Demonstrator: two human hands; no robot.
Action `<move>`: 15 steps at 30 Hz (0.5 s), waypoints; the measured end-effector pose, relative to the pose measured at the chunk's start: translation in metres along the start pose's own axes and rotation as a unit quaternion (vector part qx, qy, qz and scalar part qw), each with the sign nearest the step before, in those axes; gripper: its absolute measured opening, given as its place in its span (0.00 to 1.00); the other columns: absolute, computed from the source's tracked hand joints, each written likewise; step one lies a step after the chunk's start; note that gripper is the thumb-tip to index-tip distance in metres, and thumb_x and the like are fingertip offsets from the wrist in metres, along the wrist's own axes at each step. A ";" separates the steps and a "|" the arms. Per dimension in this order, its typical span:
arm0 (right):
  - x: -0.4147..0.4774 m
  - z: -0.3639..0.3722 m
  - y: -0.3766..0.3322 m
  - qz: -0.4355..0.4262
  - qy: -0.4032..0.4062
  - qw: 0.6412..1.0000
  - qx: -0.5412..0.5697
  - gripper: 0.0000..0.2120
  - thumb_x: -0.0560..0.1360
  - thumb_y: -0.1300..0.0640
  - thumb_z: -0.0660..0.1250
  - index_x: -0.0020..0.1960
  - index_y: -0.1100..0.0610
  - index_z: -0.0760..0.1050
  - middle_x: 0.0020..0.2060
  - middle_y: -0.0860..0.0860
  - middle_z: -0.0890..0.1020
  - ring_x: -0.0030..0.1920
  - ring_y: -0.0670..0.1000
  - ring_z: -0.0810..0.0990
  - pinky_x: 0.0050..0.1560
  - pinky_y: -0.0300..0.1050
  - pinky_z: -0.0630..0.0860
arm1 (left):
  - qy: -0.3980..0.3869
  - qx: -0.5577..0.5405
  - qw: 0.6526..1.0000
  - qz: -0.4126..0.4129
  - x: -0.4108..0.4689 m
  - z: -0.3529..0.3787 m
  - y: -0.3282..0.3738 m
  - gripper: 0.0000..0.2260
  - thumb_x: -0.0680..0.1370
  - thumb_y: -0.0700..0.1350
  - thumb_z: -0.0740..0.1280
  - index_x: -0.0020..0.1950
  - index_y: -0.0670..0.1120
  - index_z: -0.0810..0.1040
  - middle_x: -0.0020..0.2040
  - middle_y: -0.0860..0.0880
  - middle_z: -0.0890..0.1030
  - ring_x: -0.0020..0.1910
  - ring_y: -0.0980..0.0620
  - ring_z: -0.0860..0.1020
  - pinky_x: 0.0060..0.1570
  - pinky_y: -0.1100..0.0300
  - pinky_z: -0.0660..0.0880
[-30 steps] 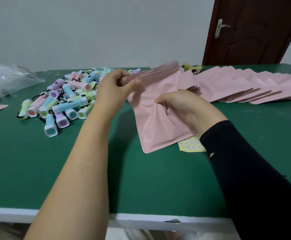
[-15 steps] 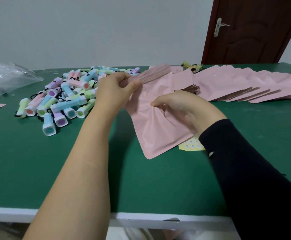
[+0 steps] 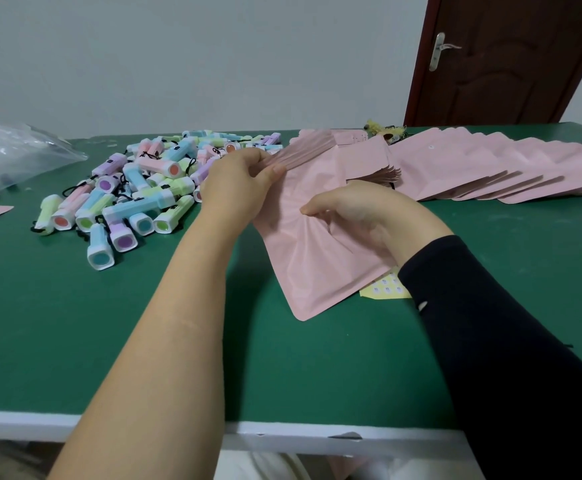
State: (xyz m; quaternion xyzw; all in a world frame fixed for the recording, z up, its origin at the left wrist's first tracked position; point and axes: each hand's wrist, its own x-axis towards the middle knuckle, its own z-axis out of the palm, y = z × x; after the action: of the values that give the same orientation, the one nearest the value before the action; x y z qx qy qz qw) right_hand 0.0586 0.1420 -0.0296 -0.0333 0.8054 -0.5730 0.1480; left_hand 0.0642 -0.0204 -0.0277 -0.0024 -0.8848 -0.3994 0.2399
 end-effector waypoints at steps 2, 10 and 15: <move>-0.001 0.001 0.000 0.001 0.002 1.000 -0.002 0.06 0.71 0.58 0.72 0.47 0.57 0.79 0.41 0.58 0.80 0.42 0.57 0.79 0.58 0.55 0.76 | 0.001 0.007 1.000 -0.004 -0.001 0.001 0.001 0.05 0.79 0.49 0.67 0.45 0.49 0.77 0.38 0.53 0.77 0.44 0.47 0.75 0.54 0.49 0.74; -0.001 0.002 -0.001 -0.002 0.016 0.999 -0.036 0.16 0.69 0.56 0.73 0.54 0.64 0.81 0.50 0.59 0.84 0.52 0.61 0.83 0.62 0.56 0.75 | 0.017 0.036 0.999 0.007 -0.002 0.002 0.007 0.05 0.79 0.51 0.67 0.51 0.52 0.80 0.43 0.55 0.78 0.50 0.49 0.77 0.60 0.46 0.72; -0.002 0.003 -0.004 -0.015 0.016 0.998 -0.061 0.11 0.69 0.55 0.73 0.48 0.60 0.81 0.38 0.56 0.80 0.41 0.56 0.79 0.53 0.52 0.76 | 0.039 0.052 0.998 -0.011 -0.003 0.005 0.011 0.08 0.79 0.55 0.65 0.42 0.54 0.74 0.35 0.57 0.74 0.44 0.52 0.75 0.62 0.46 0.70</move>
State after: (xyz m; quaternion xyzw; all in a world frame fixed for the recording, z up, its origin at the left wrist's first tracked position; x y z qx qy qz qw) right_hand 0.0612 0.1384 -0.0264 -0.0455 0.8407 -0.5250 0.1243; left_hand 0.0666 -0.0088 -0.0246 0.0355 -0.8944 -0.3548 0.2698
